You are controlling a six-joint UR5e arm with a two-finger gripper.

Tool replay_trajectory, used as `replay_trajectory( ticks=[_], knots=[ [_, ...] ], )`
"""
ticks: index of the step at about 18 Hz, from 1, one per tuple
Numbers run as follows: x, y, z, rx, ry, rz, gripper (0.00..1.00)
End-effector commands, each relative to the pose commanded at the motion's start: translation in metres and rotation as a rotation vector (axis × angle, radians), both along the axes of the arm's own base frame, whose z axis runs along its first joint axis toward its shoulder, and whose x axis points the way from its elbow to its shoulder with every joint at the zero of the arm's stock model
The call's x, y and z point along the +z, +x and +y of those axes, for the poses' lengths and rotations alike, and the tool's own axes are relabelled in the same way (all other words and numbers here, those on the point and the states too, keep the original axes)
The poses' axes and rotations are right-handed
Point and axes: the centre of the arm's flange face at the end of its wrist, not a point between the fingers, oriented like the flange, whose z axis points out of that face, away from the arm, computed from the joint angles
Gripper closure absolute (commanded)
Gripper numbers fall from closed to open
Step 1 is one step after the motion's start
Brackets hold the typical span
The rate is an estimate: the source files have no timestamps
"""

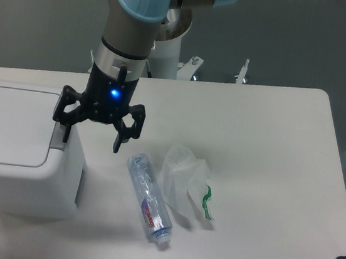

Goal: Open the trash can
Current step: 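Press the gripper against the bin lid edge to flip it open, then lift the gripper up and away from the opened bin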

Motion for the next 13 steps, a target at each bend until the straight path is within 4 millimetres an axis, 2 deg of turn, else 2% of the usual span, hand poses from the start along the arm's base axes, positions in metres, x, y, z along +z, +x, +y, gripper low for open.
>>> replay_trajectory(
  ticks=[6,13],
  knots=[
    [-0.0061,0.0003,-0.0005,-0.001,-0.008,-0.004,0.0],
    [-0.0022,-0.0002,-0.0018,0.005,-0.002,0.003,0.0]
  ],
)
